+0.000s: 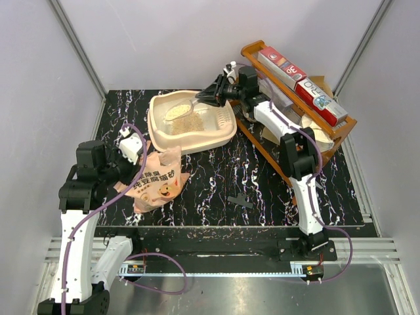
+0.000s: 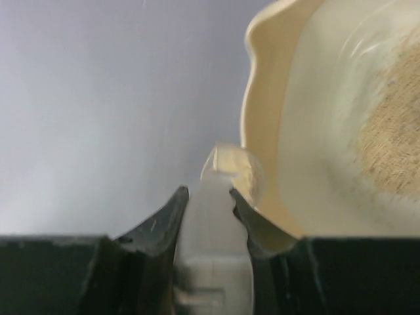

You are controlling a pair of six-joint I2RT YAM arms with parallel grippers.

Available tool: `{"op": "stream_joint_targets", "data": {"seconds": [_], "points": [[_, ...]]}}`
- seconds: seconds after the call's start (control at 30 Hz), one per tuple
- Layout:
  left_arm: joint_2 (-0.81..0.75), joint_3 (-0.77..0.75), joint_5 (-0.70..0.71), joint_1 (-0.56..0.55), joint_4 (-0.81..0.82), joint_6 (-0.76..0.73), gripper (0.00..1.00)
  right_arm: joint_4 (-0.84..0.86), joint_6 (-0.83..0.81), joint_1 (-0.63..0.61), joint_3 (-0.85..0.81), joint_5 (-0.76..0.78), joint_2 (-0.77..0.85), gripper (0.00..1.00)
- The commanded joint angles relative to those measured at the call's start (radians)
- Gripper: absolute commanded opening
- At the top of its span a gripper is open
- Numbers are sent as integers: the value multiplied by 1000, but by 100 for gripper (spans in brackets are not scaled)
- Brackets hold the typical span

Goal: Fill the litter box with clean litter

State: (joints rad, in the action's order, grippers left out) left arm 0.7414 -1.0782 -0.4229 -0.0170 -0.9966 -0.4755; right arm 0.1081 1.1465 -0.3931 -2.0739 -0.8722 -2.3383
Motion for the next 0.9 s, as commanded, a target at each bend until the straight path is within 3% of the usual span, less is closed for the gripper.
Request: {"op": "stream_joint_targets", "data": {"seconds": [0.0,0.2,0.53,0.8,0.87], "points": [[-23,-65,-4,6,79,-5,6,-126,-175,-13,-84,200,4,2],[-43,-20,-36,6,124,21,7,-332,-395,-46,-238,447,-10,0],[-119,69,-82,6,233,63,7,-404,-758,-107,-275,772,48,0],[-168,124,-117,6,289,94,8,-364,-1109,-128,-252,846,132,0],[-171,138,-126,6,300,104,8,-355,-1276,-153,-209,810,171,0]]}}
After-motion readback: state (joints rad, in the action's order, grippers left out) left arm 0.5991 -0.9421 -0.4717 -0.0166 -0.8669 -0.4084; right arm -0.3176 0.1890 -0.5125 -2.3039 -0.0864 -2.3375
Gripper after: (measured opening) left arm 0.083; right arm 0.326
